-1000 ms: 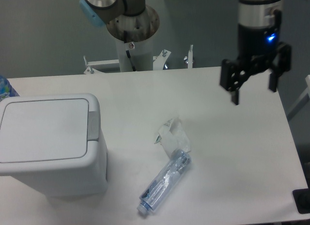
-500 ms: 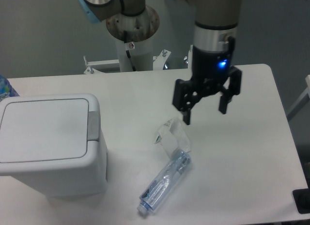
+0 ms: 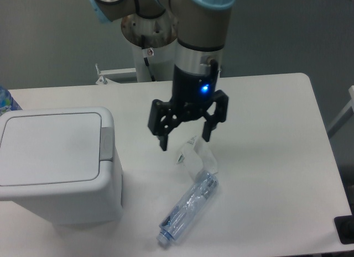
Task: Open the trash can
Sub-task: 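Move the gripper over the white bin toward its lid tab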
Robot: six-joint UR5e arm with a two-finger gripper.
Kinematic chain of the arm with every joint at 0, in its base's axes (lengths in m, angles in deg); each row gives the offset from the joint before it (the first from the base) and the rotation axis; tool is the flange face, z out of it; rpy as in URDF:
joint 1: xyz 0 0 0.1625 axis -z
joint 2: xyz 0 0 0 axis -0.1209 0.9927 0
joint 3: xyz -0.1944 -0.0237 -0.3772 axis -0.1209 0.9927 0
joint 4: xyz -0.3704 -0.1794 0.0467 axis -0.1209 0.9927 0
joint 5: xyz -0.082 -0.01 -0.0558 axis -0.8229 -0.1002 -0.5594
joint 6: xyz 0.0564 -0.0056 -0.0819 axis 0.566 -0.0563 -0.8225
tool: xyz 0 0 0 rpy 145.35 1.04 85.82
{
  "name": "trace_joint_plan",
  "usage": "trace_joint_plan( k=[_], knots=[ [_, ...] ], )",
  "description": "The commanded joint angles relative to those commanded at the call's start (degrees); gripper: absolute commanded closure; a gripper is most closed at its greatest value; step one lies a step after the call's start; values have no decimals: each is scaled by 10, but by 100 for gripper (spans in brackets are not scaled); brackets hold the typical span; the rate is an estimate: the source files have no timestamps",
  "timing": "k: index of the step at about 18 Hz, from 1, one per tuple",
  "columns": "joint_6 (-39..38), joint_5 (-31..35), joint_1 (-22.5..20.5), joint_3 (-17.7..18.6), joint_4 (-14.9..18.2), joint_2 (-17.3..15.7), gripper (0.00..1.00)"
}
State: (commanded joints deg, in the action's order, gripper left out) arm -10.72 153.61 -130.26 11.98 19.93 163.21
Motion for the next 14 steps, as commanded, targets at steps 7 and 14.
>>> trace_joint_plan(
  k=[7,14],
  knots=[
    [1,-13,-2,9,1,-6,0],
    [8,-16,-1,6,3,-4,0]
  ],
)
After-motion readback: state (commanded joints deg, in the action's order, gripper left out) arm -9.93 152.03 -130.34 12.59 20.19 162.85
